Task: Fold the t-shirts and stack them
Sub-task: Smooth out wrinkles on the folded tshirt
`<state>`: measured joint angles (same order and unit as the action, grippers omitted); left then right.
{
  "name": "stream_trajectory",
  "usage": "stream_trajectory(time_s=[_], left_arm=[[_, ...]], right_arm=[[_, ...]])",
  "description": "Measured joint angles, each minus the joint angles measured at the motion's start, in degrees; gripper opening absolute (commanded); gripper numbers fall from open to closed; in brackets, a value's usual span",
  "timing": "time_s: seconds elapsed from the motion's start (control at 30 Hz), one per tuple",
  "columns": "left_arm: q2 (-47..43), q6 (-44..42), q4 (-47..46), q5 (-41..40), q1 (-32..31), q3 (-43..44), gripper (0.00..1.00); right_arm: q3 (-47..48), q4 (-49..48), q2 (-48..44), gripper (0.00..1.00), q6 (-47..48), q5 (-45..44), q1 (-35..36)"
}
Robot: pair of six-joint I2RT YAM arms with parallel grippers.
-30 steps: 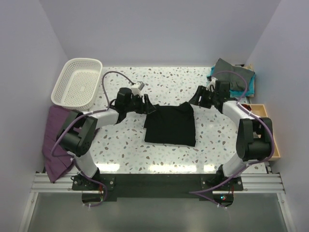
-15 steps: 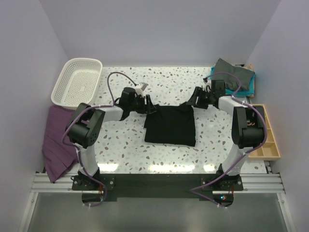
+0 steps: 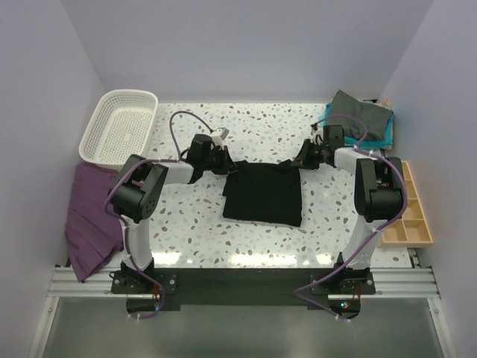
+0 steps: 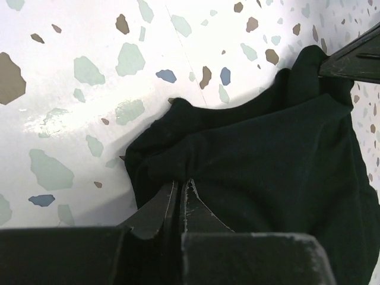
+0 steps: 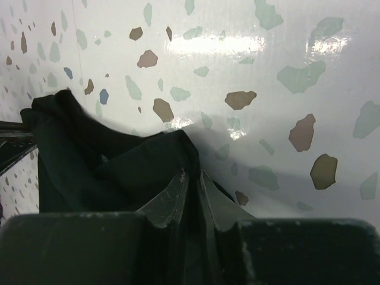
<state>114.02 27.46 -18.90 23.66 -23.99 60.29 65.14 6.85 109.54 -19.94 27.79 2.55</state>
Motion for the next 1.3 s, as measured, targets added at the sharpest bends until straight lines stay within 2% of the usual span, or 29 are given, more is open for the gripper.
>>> stream_trajectory(time_s=[0.23,0.47,0.57,0.63,0.7,0.73,0.77,0.8,0.83,0.9,1.17,1.3], left_arm=[[-0.02,0.24,-1.38,0.20,0.72,-0.98,0.00],[-2.84,1.07,-4.20,1.95,4.26,-6.43,0.00],[-4.55,1.07,-4.22,2.58,5.20,-7.96,0.00],[-5.31,1.05,-4.28,2.84,5.46,-8.52,0.00],[-5.60,1.03,-4.20,2.97,5.57,-8.70,0.00],[-5.62,1.03,-4.20,2.95,5.68,-8.74,0.06],[-5.62,1.01,-4.22,2.95,5.86,-8.79,0.18],[-5.62,1.01,-4.20,2.93,6.03,-8.83,0.41],[-5.62,1.01,-4.24,2.97,6.29,-8.87,0.57],[-5.64,1.09,-4.35,3.17,6.73,-8.94,0.78],[-10.34,1.95,-3.72,2.54,7.37,-9.11,0.83],[-15.17,1.95,-3.67,2.73,6.67,-9.11,0.83]], right_arm=[[0.00,0.55,-0.11,0.08,0.11,-1.62,0.00],[-0.02,2.43,-1.22,0.02,0.04,-4.46,-0.33],[-0.04,2.60,-1.70,0.13,-0.07,-4.59,-0.42],[-0.26,2.45,-1.75,0.24,-0.20,-4.55,-0.42],[-0.94,2.12,-1.97,0.61,-0.39,-4.70,-0.48],[-1.31,2.10,-2.23,0.66,-0.07,-4.83,-0.68],[-1.55,1.99,-2.40,0.70,-0.66,-4.87,-0.85],[-1.84,1.70,-2.82,0.72,-0.09,-4.96,-1.20],[-1.95,1.70,-3.23,0.75,-0.04,-4.96,-1.49],[-2.69,1.25,-5.35,0.76,0.07,-5.25,-1.95],[-3.65,0.98,-19.21,0.72,-0.07,-1.70,-2.14],[-3.85,0.92,-20.61,0.71,-0.42,2.47,-0.20]])
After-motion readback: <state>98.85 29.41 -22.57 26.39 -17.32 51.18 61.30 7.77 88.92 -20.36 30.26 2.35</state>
